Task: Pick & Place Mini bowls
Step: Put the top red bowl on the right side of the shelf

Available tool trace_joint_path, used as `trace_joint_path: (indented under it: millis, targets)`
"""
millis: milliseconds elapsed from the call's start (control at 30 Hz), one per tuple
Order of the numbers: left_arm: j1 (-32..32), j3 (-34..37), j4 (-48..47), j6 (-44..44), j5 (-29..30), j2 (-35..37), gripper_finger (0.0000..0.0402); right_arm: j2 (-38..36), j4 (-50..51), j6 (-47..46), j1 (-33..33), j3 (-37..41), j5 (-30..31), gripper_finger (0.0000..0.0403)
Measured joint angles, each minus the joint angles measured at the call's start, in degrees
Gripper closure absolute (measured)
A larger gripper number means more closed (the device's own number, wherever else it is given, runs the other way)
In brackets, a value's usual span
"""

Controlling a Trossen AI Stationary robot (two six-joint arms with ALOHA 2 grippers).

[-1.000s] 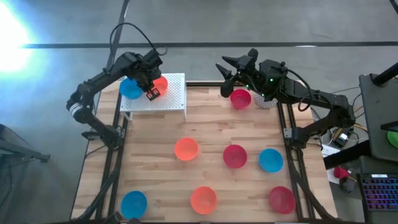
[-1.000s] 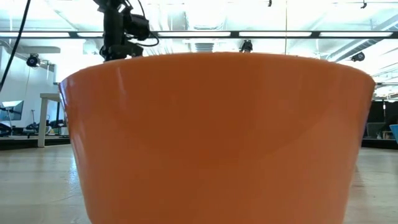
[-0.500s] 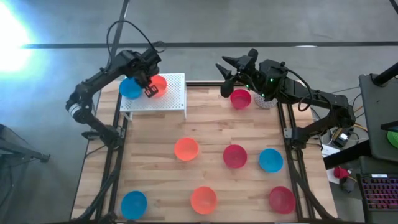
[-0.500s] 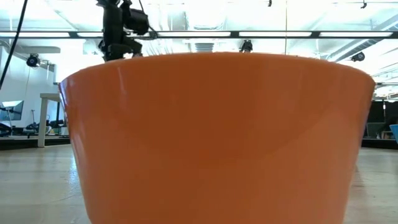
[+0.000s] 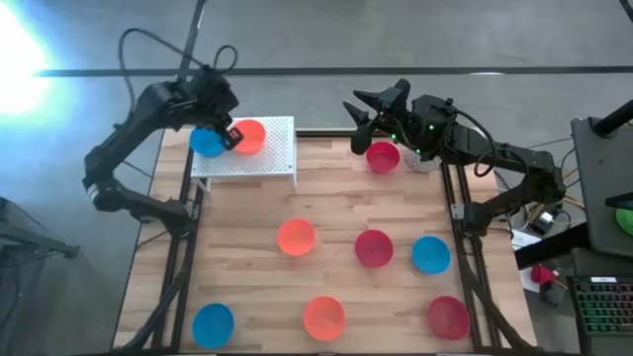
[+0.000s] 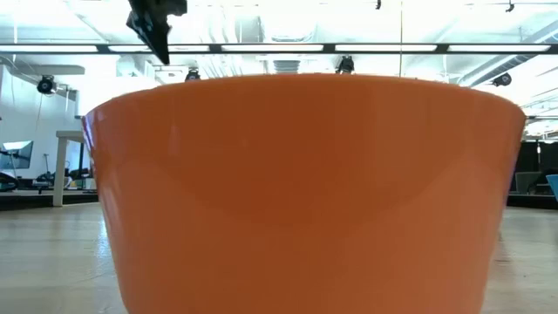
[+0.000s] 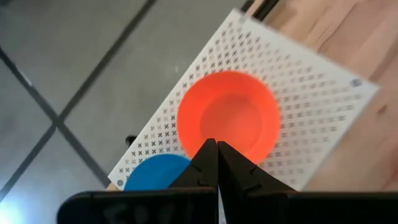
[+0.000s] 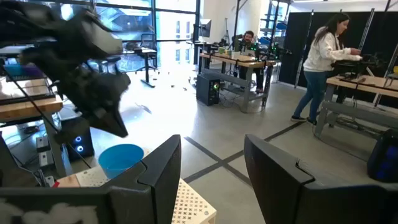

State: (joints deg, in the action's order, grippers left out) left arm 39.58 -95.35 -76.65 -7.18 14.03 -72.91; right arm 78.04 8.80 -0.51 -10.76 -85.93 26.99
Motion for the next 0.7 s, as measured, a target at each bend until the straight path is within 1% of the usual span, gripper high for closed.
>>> trace_joint_path:
  millis: [233,333,400,500,700]
  targets:
    - [-4.66,1.26,2.32,1.53,-0.07,7.86,0.0401,-0.04,0.43,-0.31,0.02,0.0,0.02,0.0229]
    - [-6.19,2.54,3.39,1.7,-1.65,10.65,0.0401,-0.04,1.17,-1.96,0.02,0.0,0.0,0.0229]
    - [-6.76,3.33,3.72,2.39,-2.93,12.11,0.0401,-0.07,2.93,-2.28,0.0,-0.01,0.0,0.0229]
    - [-7.21,4.3,3.83,3.28,-3.09,13.66,0.0401,-0.07,7.86,-3.01,0.0,-0.02,0.0,0.0229]
    - [-7.22,6.88,4.77,3.36,-3.06,15.47,0.0401,-0.06,17.86,-15.7,-1.28,-0.02,0.0,0.0229]
